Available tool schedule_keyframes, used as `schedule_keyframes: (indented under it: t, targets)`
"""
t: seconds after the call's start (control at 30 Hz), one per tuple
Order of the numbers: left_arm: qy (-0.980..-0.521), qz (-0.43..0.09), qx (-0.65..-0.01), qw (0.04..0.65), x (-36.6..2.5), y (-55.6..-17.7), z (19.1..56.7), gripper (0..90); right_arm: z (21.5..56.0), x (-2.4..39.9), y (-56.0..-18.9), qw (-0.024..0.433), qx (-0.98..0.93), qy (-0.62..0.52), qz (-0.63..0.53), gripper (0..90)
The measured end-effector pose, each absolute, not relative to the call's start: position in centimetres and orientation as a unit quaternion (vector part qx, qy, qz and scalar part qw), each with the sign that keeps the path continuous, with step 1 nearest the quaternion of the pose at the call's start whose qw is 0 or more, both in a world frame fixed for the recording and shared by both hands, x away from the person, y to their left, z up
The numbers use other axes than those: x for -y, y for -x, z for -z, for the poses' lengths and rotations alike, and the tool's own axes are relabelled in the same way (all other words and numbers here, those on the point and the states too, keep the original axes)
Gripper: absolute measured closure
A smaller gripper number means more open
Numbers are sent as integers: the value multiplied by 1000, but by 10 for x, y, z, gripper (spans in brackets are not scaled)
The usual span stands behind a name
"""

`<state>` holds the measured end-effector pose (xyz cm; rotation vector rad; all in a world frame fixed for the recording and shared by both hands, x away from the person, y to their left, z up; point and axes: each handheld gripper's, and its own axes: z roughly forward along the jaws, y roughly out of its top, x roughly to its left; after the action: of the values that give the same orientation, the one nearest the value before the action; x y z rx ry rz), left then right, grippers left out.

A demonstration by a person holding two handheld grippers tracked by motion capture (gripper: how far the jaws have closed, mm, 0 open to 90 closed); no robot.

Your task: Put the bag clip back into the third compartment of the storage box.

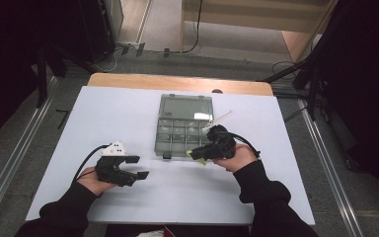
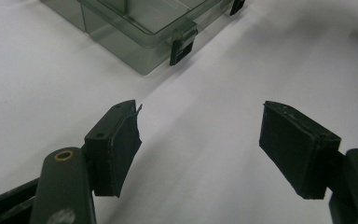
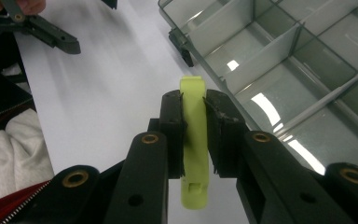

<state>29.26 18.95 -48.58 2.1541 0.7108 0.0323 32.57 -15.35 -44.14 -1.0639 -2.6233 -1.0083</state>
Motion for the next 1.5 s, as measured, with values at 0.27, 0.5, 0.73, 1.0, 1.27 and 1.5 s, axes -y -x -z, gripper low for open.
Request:
schedule_keyframes:
  t: [0.27,0.5,0.73,1.0,1.27,1.5]
  targets:
    - [-860,-13,-284,423,-189,-293,486,278,439,157,-332,63,862,369,341,785]
    - [-861,-13,-285,421,-189,-293,486,278,437,160,-339,52,855,389,340,785]
    - [-860,-14,-284,423,-190,-292,486,278,435,161,-346,44,852,400,335,785]
    - [-860,-15,-285,423,-190,-292,486,278,434,160,-355,37,847,412,334,785]
    - [-858,-21,-283,427,-190,-292,485,278,431,158,-365,26,843,422,334,785]
    - [-860,-20,-283,424,-191,-292,486,278,431,155,-373,11,839,435,325,785]
